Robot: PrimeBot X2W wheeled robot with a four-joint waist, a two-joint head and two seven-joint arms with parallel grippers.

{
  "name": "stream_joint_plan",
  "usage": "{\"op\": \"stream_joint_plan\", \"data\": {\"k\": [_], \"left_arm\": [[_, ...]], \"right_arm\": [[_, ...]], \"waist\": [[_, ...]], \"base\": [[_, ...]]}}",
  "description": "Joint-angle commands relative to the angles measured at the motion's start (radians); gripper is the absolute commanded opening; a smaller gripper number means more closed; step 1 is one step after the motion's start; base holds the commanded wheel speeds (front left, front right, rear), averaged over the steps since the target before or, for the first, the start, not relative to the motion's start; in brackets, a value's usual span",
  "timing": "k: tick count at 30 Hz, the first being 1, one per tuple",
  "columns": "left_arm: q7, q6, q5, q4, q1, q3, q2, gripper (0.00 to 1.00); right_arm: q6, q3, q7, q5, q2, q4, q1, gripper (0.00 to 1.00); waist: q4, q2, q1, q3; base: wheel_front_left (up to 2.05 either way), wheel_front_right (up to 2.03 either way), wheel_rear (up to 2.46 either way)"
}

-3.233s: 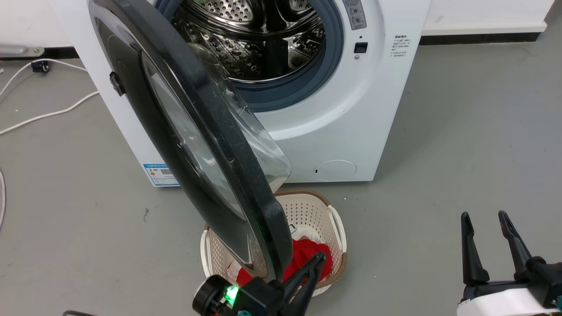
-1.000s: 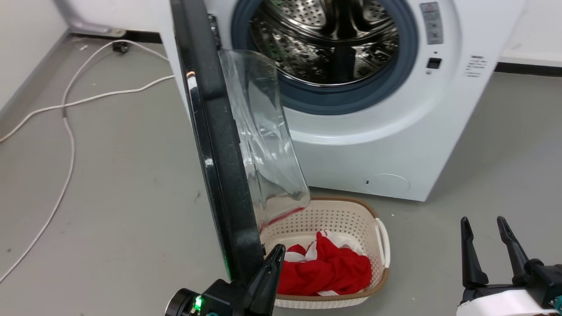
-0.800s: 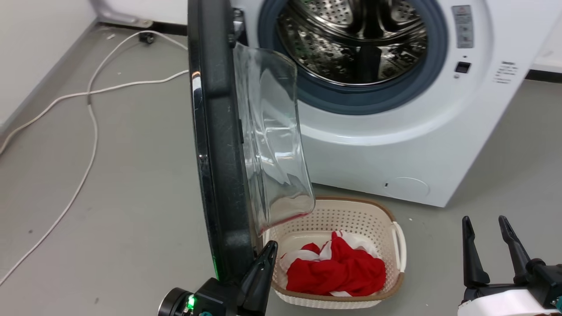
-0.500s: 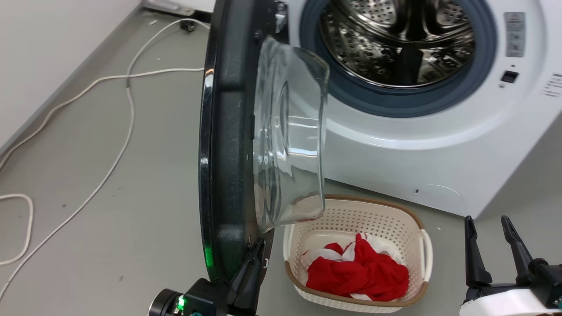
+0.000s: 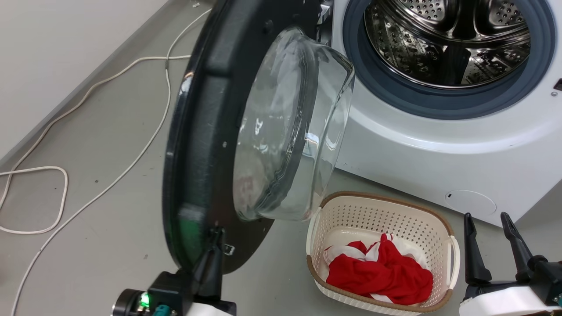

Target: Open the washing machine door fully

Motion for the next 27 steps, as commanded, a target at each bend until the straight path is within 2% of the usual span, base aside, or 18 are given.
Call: {"op": "stream_joint_plan", "data": {"k": [1,19,27], "left_arm": [[-0.008,0.012,-0.006,0.009,-0.011,0.023,0.011,0.0],[-0.105,0.042,-0.103,0.135,-0.16,0.247,0.071,0.0],[-0.131,0.024,-0.165,0.232,-0.224,0.342,0.102,0.0]], "right_arm": [[-0.001,0.002,0.004,0.002,0.001,-0.006,-0.01,1.0],[-0.001,-0.002,0.032,-0.02,0.001,-0.043,-0.036,1.0],[-0.001,-0.01,0.046,-0.038,0.001,-0.065,-0.049,1.0]], "waist": [[0.001,0.0,0.0,0.004],[-0.044,0.0,0.0,0.08],[-0.057,0.0,0.0,0.111]], "base": [[0.0,0.0,0.0],[0.0,0.0,0.0],[0.0,0.0,0.0]]}}
